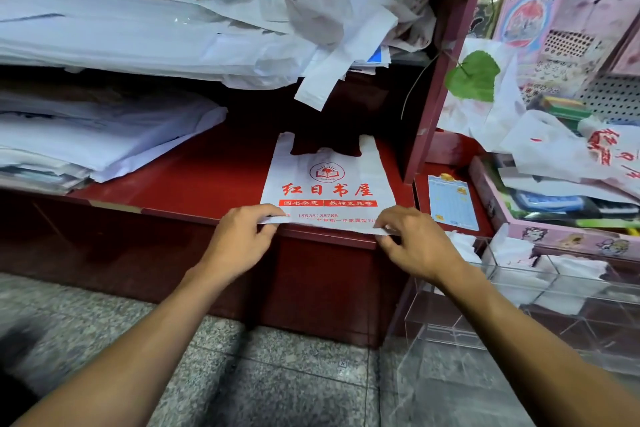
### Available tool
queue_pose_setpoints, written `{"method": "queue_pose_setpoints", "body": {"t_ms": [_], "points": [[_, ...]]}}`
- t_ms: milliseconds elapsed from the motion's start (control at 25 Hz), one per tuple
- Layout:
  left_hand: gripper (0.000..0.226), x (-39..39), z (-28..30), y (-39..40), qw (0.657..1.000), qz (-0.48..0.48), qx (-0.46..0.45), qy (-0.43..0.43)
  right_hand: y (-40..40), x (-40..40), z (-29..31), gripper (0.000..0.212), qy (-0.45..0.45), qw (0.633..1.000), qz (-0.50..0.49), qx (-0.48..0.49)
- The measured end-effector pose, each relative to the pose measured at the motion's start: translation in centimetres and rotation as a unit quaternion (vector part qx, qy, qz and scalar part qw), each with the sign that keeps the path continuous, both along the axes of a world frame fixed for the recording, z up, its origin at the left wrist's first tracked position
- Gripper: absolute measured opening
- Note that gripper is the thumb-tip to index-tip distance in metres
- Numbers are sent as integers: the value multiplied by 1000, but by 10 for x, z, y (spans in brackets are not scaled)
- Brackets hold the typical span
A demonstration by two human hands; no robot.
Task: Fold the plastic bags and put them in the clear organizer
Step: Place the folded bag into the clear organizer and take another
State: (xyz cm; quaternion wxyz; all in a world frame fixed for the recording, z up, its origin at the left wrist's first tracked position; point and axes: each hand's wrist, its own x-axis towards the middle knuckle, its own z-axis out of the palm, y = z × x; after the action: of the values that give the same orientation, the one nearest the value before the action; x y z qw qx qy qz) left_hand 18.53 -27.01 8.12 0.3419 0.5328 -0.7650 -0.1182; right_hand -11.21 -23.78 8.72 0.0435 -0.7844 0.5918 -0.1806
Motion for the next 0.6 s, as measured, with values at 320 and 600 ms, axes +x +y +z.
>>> {"method": "queue_pose_setpoints", "body": {"t_ms": [320,600], "points": [[27,13,3,-6,978,-4,124,169,-6,-4,11,14,-404,908,-107,42],[49,10,-4,-17,979,83,133,133,-12,-9,9,15,-339,927,-121,107]]}}
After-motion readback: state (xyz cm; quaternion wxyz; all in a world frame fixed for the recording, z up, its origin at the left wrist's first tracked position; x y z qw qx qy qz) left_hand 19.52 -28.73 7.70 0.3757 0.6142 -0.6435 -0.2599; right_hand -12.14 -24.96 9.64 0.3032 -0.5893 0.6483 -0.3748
